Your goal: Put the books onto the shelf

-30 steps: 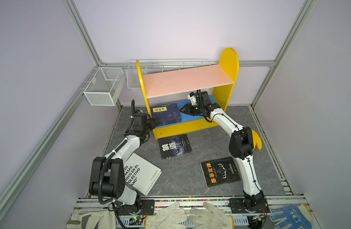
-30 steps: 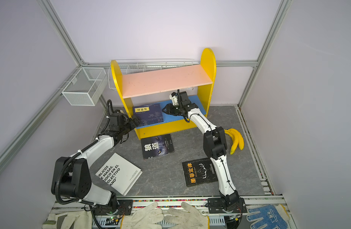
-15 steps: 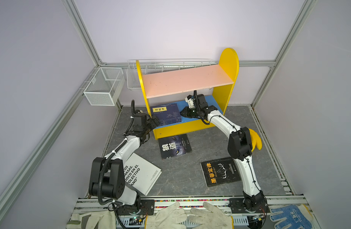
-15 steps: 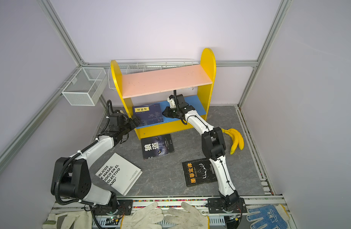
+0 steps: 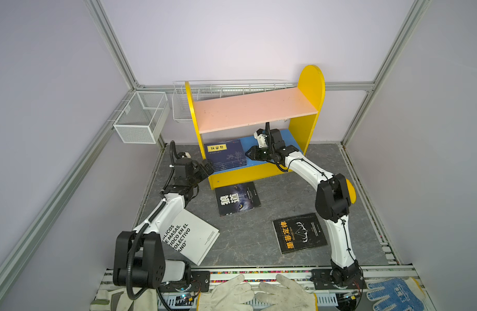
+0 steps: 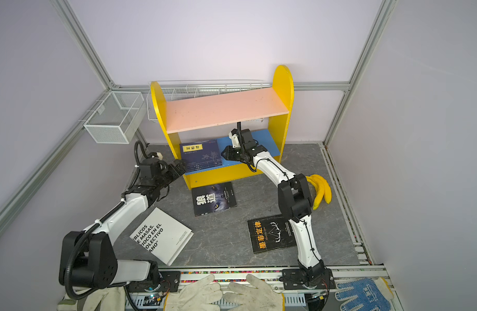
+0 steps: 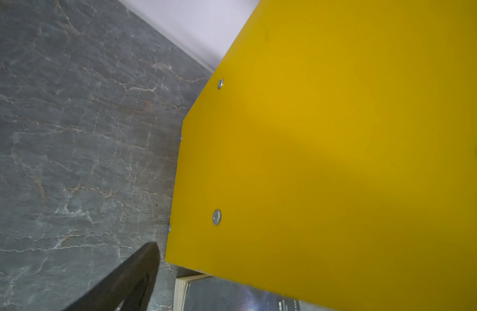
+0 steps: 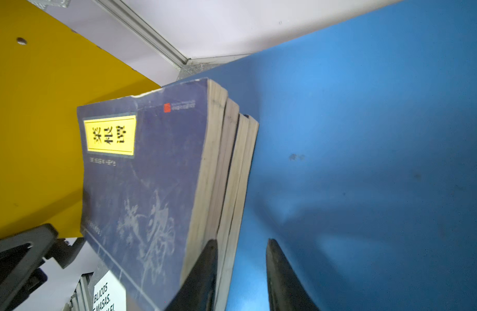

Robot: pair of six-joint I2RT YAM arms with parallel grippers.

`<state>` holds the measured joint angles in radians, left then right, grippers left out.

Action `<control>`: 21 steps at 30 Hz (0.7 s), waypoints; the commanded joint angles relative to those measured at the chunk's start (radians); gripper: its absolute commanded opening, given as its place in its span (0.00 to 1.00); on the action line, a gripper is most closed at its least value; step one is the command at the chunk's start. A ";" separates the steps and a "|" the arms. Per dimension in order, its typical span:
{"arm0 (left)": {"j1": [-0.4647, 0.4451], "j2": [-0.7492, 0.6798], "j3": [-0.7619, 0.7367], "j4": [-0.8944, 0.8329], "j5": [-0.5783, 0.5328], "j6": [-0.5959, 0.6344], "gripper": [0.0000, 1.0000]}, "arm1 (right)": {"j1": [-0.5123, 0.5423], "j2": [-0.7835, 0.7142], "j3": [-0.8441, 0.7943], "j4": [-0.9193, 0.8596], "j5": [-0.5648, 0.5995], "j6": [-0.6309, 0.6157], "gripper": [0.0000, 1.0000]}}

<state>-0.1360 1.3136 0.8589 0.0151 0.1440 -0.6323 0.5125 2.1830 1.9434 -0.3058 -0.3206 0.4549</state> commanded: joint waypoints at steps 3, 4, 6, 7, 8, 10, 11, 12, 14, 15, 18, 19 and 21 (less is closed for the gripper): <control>0.007 -0.158 -0.032 0.021 0.151 0.086 0.99 | 0.006 -0.173 -0.103 0.086 0.089 -0.056 0.47; 0.007 -0.183 -0.029 -0.027 0.171 0.103 0.99 | 0.006 -0.198 -0.128 0.086 0.099 -0.059 0.50; 0.007 -0.221 -0.024 -0.131 0.213 0.139 0.99 | 0.006 -0.251 -0.185 0.089 0.111 -0.066 0.54; 0.007 -0.242 -0.025 -0.186 0.233 0.153 0.99 | 0.007 -0.281 -0.224 0.093 0.122 -0.071 0.55; 0.007 -0.258 -0.028 -0.229 0.244 0.160 1.00 | 0.007 -0.312 -0.259 0.098 0.134 -0.073 0.57; 0.006 -0.306 -0.056 -0.301 0.263 0.158 1.00 | 0.008 -0.384 -0.351 0.117 0.161 -0.071 0.61; 0.004 -0.328 -0.074 -0.322 0.268 0.153 1.00 | 0.008 -0.414 -0.390 0.126 0.165 -0.067 0.62; 0.000 -0.355 -0.096 -0.341 0.266 0.143 0.99 | 0.007 -0.449 -0.429 0.133 0.170 -0.061 0.63; -0.013 -0.401 -0.141 -0.359 0.255 0.117 0.99 | 0.011 -0.502 -0.496 0.137 0.166 -0.058 0.65; -0.024 -0.423 -0.161 -0.368 0.247 0.100 0.99 | 0.017 -0.524 -0.526 0.133 0.167 -0.056 0.66; -0.071 -0.465 -0.194 -0.406 0.199 0.074 0.98 | 0.044 -0.573 -0.594 0.103 0.181 -0.062 0.67; -0.085 -0.478 -0.208 -0.411 0.175 0.060 0.98 | 0.055 -0.586 -0.612 0.089 0.190 -0.064 0.67; -0.101 -0.498 -0.237 -0.400 0.153 0.031 0.98 | 0.075 -0.610 -0.644 0.063 0.214 -0.064 0.68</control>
<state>-0.2184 0.8455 0.6468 -0.3477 0.3447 -0.5610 0.5587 1.5887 1.3533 -0.2066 -0.1455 0.4103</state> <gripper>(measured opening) 0.984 0.678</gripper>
